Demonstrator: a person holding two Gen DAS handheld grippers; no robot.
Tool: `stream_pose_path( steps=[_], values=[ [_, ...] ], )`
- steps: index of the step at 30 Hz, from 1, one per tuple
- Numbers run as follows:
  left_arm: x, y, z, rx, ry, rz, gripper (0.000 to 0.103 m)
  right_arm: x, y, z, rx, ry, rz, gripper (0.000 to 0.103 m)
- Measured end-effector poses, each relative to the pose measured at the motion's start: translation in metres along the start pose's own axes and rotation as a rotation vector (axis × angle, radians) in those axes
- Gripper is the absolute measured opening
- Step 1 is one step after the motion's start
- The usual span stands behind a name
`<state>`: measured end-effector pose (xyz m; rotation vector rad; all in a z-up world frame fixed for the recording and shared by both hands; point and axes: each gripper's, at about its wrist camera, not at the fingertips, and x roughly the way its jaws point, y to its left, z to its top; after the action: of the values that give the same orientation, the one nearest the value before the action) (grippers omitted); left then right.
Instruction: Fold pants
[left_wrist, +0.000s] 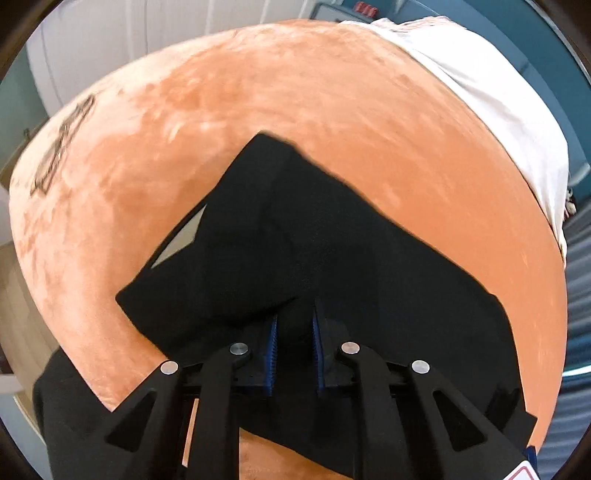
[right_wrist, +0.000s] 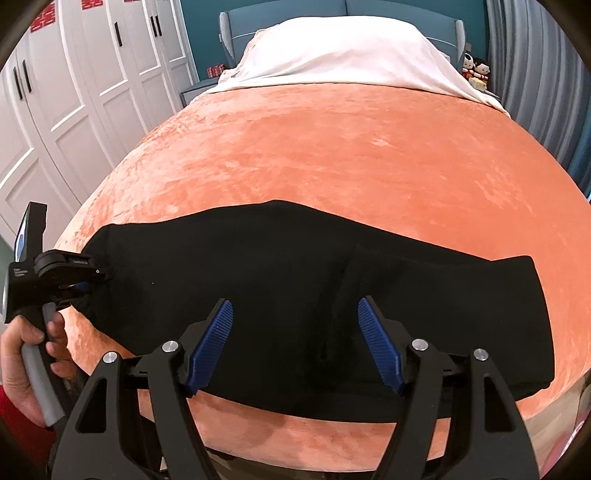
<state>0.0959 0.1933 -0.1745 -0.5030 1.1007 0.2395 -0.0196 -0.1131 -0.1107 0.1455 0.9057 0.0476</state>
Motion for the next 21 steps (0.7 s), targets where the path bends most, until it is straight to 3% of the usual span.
stream_pose_path(
  steps=[3,7,10,13,15,16,19,20,21],
  values=[
    [-0.021,-0.017,-0.002,0.053,-0.05,-0.027,0.012,-0.001,-0.008,0.0,0.024,-0.001,-0.005,0.069],
    [-0.051,-0.067,-0.009,0.171,-0.122,-0.054,0.014,-0.006,-0.03,-0.004,0.085,-0.011,0.01,0.069],
    [-0.05,-0.079,-0.016,0.146,-0.101,-0.014,0.021,-0.011,-0.046,-0.007,0.12,-0.01,0.004,0.069],
    [-0.032,-0.054,-0.015,0.065,-0.077,0.075,0.026,-0.02,-0.064,-0.01,0.163,-0.023,0.004,0.069],
    [-0.021,-0.025,-0.015,0.005,-0.034,0.112,0.044,-0.025,-0.075,-0.012,0.178,-0.029,-0.005,0.069],
    [-0.016,-0.01,-0.015,-0.044,0.009,0.103,0.055,-0.027,-0.079,-0.013,0.182,-0.032,-0.011,0.069],
    [-0.007,0.039,-0.023,-0.21,0.08,0.06,0.059,-0.025,-0.086,-0.017,0.186,-0.022,-0.022,0.07],
    [-0.005,0.05,-0.026,-0.236,0.085,0.056,0.07,-0.023,-0.086,-0.017,0.186,-0.019,-0.022,0.07],
    [-0.003,0.06,-0.03,-0.258,0.089,0.048,0.074,-0.022,-0.085,-0.017,0.186,-0.014,-0.02,0.07]
  ],
)
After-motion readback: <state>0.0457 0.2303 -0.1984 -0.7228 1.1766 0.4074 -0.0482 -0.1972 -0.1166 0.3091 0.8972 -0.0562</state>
